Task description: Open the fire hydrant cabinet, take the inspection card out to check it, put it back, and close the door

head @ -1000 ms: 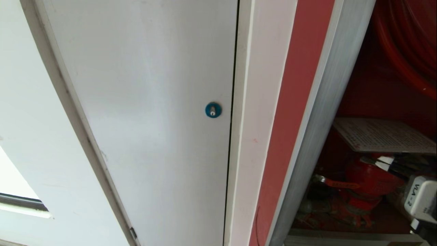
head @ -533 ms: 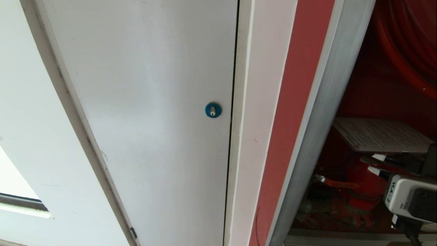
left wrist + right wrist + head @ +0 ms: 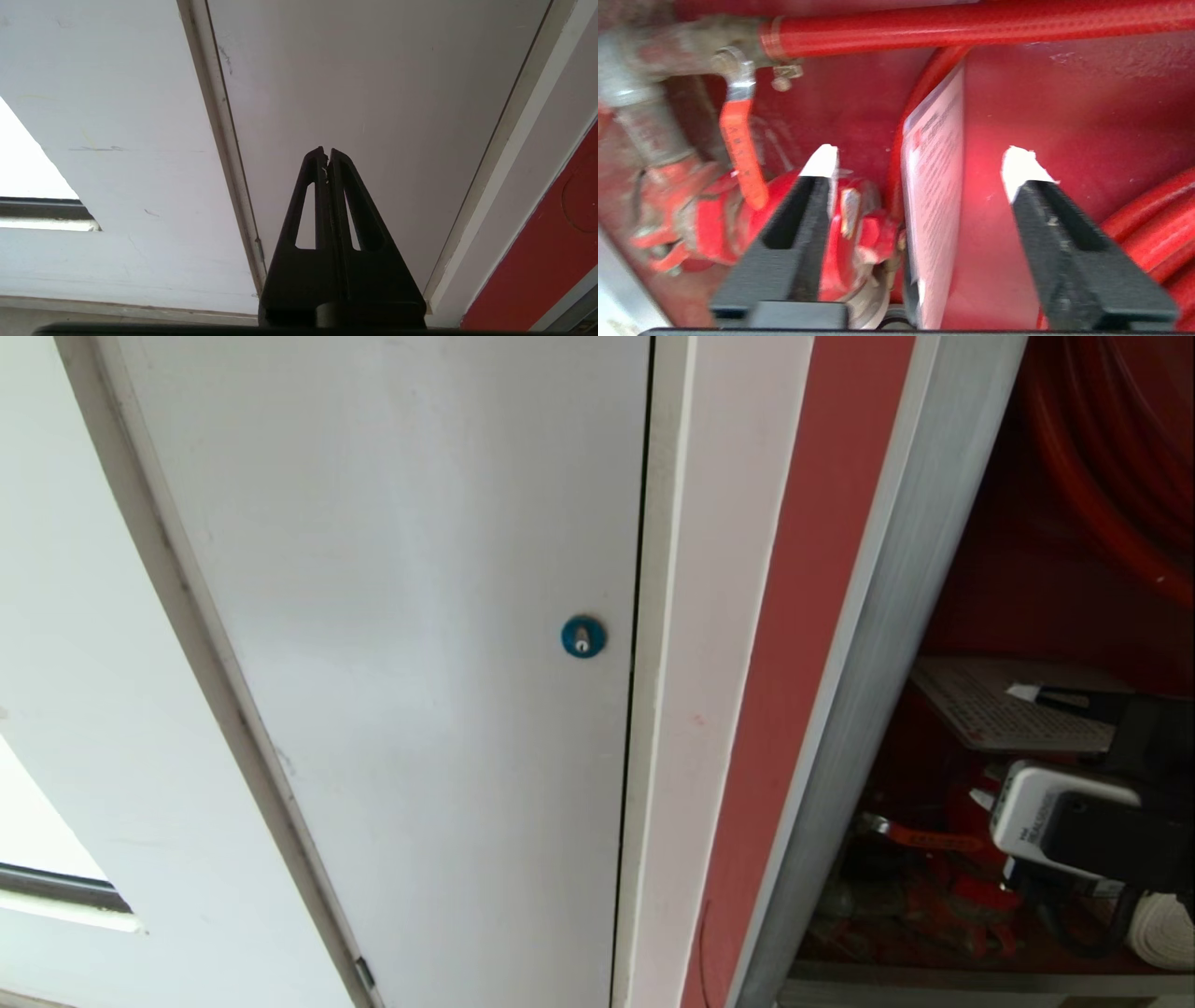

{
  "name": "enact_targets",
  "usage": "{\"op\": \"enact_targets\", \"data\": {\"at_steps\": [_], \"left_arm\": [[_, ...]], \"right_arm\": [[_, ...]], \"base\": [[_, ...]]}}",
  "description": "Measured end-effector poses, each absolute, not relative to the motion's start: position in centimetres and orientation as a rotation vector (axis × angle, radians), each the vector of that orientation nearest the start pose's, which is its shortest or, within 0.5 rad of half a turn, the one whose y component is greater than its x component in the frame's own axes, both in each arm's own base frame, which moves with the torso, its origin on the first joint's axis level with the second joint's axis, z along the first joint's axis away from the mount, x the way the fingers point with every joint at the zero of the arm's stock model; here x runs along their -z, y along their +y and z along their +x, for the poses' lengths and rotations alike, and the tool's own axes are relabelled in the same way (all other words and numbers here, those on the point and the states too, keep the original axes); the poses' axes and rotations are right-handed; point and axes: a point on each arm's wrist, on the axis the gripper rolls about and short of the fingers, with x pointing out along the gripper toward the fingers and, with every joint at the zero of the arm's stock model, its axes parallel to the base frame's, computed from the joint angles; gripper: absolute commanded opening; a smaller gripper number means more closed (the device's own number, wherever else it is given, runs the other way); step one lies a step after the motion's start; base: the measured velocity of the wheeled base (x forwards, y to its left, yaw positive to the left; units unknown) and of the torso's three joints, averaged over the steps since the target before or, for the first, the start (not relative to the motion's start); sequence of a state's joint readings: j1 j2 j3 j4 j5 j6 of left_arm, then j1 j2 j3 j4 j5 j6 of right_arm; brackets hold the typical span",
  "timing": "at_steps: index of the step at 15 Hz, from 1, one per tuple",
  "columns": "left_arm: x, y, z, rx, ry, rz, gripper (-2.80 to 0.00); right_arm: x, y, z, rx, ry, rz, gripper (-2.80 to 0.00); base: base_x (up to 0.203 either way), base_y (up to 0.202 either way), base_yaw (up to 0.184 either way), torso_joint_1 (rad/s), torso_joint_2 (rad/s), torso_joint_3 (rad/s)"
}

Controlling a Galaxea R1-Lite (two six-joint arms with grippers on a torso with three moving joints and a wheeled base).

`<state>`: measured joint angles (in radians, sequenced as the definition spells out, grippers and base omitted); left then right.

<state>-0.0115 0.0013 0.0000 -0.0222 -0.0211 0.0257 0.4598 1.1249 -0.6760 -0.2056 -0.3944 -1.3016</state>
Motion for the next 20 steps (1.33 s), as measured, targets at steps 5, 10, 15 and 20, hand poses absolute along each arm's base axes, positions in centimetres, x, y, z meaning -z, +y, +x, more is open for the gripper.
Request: {"op": "enact_targets", "data": {"at_steps": [5, 10, 15, 20], "left_arm": [[-7.8, 0.0, -2.3, 0.034, -0.022, 0.026, -2.80], [-7.8, 0.0, -2.3, 0.033, -0.022, 0.026, -2.80], [-7.8, 0.0, -2.3, 0.034, -0.022, 0.026, -2.80], [-7.8, 0.0, -2.3, 0.034, -0.022, 0.026, -2.80]], "right_arm": [[-23.7, 6.6, 15.9, -0.168, 0.196, -1.433, 0.00], [-23.7, 6.2, 17.2, -0.127, 0.230, -1.427, 0.00], [-23.8, 6.1, 18.1, -0.106, 0.246, -1.423, 0.00], [-24.3, 6.4, 18.8, -0.078, 0.201, -1.404, 0.00]], "base": [[0.000, 0.000, 0.000, 0.000, 0.00, 0.000], [0.000, 0.000, 0.000, 0.000, 0.00, 0.000], [0.000, 0.000, 0.000, 0.000, 0.00, 0.000], [0.000, 0.000, 0.000, 0.000, 0.00, 0.000]]}}
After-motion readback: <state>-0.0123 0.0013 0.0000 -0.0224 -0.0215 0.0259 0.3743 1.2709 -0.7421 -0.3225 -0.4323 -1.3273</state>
